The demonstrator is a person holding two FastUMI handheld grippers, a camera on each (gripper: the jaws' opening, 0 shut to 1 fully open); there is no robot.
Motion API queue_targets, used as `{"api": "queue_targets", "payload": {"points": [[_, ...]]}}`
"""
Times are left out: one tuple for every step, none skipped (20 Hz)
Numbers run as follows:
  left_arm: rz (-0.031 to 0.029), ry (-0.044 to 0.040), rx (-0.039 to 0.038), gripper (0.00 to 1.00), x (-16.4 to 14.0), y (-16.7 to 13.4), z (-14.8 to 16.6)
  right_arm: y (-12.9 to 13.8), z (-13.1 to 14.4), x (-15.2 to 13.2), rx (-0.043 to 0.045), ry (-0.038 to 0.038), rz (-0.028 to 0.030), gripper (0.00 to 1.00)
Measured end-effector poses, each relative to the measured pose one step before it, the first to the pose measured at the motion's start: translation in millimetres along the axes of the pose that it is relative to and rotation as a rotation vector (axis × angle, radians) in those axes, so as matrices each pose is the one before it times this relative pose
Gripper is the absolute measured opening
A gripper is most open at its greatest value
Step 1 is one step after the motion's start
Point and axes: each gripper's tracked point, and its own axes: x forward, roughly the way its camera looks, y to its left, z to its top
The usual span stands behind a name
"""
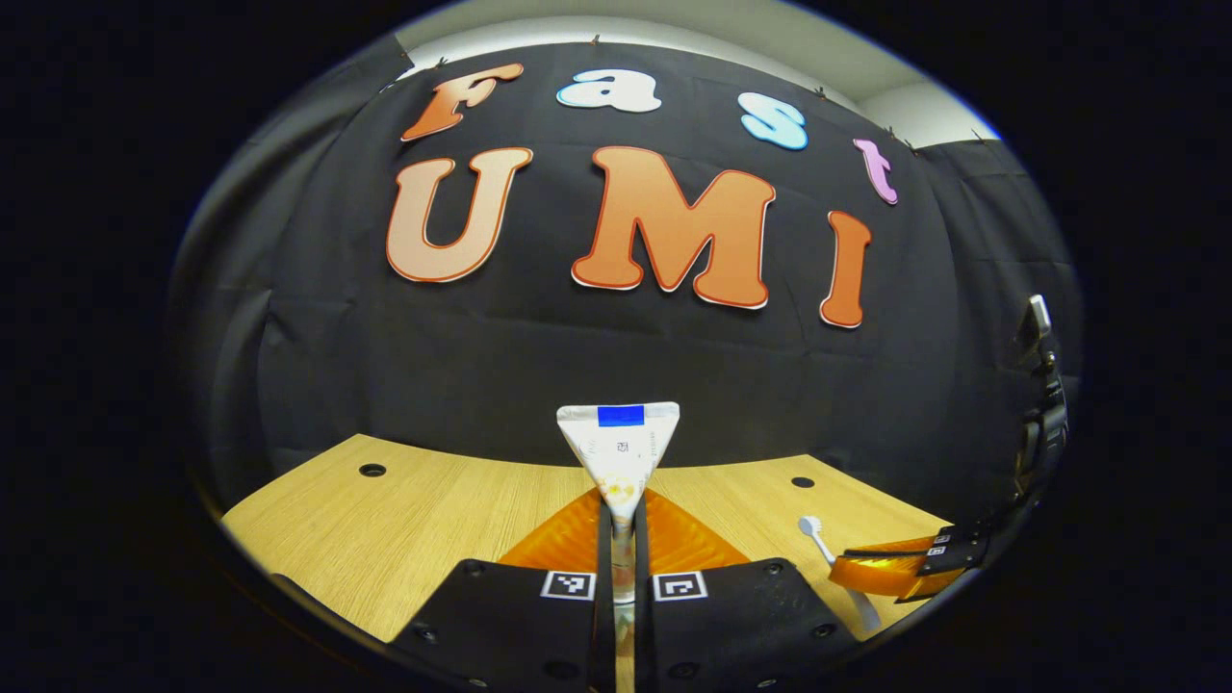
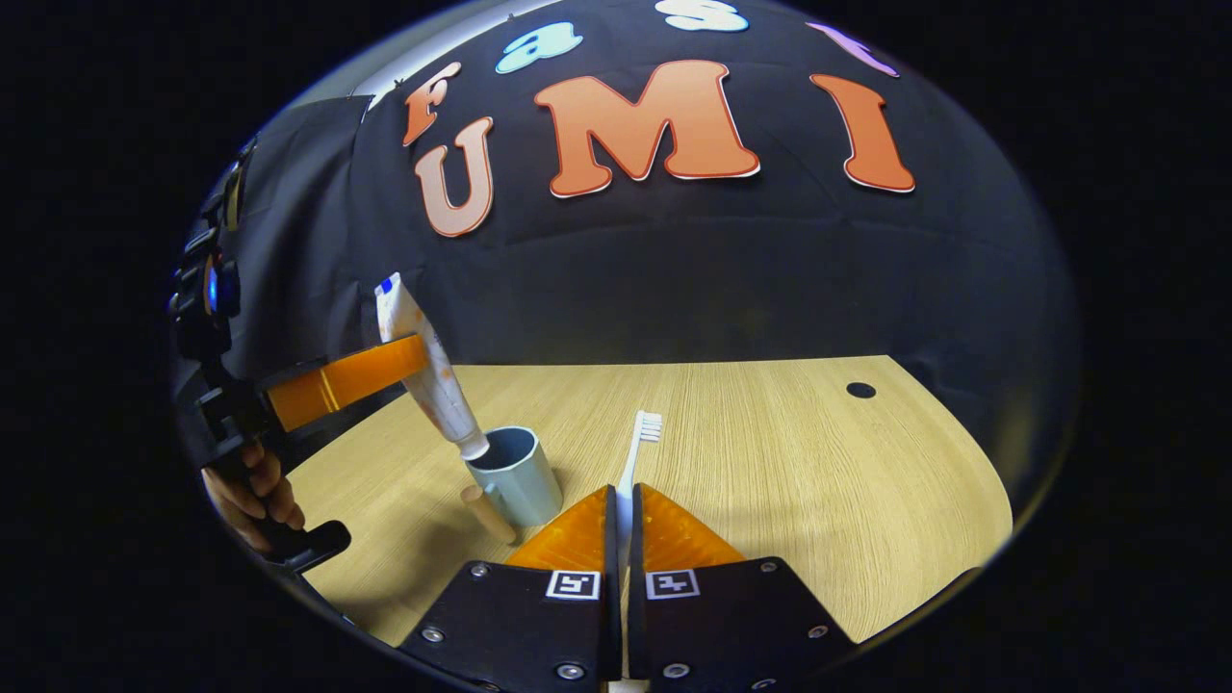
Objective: Put the toothbrush and toothpaste on the desktop into the cup, then pick up the cup and place it on the coaster on the desktop.
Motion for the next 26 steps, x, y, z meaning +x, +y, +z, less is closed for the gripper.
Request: {"api": "queue_targets", "payload": {"points": [[-0.00137,0.00834,-0.00397,0.07,6.66,1.63,-6.33,-0.46,0.16,1.60,0.00254,0.00088,-0.00075,0.03],[-0.00522,0.01351,-0.00807,0.07,7.05,-0.50,-5.76,-1.19,0.72,2.20,0.00422,-0.00113,-0.00239,0.03],[-0.00471,0.01885,-0.01111,0.07,4.85,0.74,-6.47,0.24,1.47,1.81,0.00486,-0.00369,0.00137,0.03],[-0.00354,0.02368,-0.00841,0.07,4.51,-0.02,-9.24,0.49,0.91,2.44,0.00560,-0.00251,-0.00111,0.03],[0.00107,0.01719,-0.00605,0.07,3.35,2.00,-9.37,0.95,1.66,2.10,0.00133,-0.00176,0.00313,0.03],[0.00613,0.01876,-0.00111,0.07,1.99,2.91,-8.41,0.68,2.16,1.22,0.00068,-0.00573,-0.00143,0.03],[0.00660,0.01243,-0.00037,0.07,2.23,2.33,-8.15,2.45,0.62,-0.21,-0.00203,-0.00534,0.00493,0.03],[0.00699,0.01607,-0.00168,0.07,2.38,3.26,-6.64,1.74,1.39,1.33,-0.00224,-0.00657,0.00258,0.03],[0.00433,0.01322,-0.00426,0.07,3.11,4.30,-6.77,3.33,2.40,1.64,-0.00393,-0.00707,0.00589,0.03],[0.00539,0.01497,-0.00615,0.07,1.67,2.97,-6.15,1.73,2.22,1.35,-0.00136,-0.00530,0.00330,0.03],[0.00509,0.01199,-0.00659,0.07,0.88,2.97,-6.03,3.99,1.88,0.48,-0.00247,-0.00455,0.00679,0.03],[0.00295,0.00732,0.00087,0.07,0.89,1.77,-2.89,2.51,1.72,0.72,-0.00429,-0.00618,0.00541,0.03],[0.00439,0.00457,0.00295,0.07,0.31,1.38,-2.24,3.13,2.93,1.91,-0.00679,-0.00845,0.00521,0.03],[-0.00543,0.00665,0.00213,0.08,-1.62,0.64,-1.55,2.86,3.01,0.30,-0.00561,-0.01026,0.00352,0.03],[-0.00447,0.00011,-0.00179,0.11,-0.57,0.76,-3.01,3.00,3.63,1.72,-0.00379,-0.00856,0.00493,0.03],[0.00515,0.01184,-0.00241,0.17,-1.22,1.40,-1.67,3.55,0.93,1.78,-0.00223,-0.00463,0.00562,0.03],[0.00369,-0.00239,0.00219,0.24,-5.88,1.84,-0.58,3.55,2.06,1.22,-0.00099,-0.00610,0.00530,0.03],[0.00431,-0.01737,0.00475,0.41,-3.60,1.47,4.97,4.03,2.97,0.90,-0.00096,-0.00660,0.00603,0.03],[-0.00052,-0.02152,0.01030,0.45,-8.24,1.29,5.08,3.11,1.64,1.52,-0.00155,-0.00649,0.00561,0.03],[-0.00172,-0.02112,0.01158,0.61,-7.86,0.60,6.39,2.56,1.86,1.00,-0.00097,-0.00745,0.00662,0.03],[0.00145,-0.02570,0.01126,0.75,-6.39,2.57,5.43,3.75,0.92,1.61,0.00173,-0.00602,0.00685,0.03],[0.00566,-0.02040,0.00926,0.90,-9.39,4.02,6.85,4.10,3.14,2.55,0.00231,-0.00801,0.00897,0.03],[0.00176,-0.01749,0.00467,0.95,-4.70,1.64,3.62,4.37,1.40,2.05,-0.00027,-0.00562,0.00675,0.03],[0.00453,-0.01139,0.00491,0.96,-4.88,3.15,2.96,2.97,2.29,1.67,-0.00314,-0.00931,0.00514,0.03],[0.00090,-0.00707,0.00480,0.96,-6.16,2.00,2.84,2.74,3.34,2.91,-0.00439,-0.00994,0.00345,0.03],[0.00434,-0.00384,0.01022,0.98,-6.46,2.47,1.67,0.58,2.89,3.62,-0.00157,-0.00965,0.00530,0.03]]}}
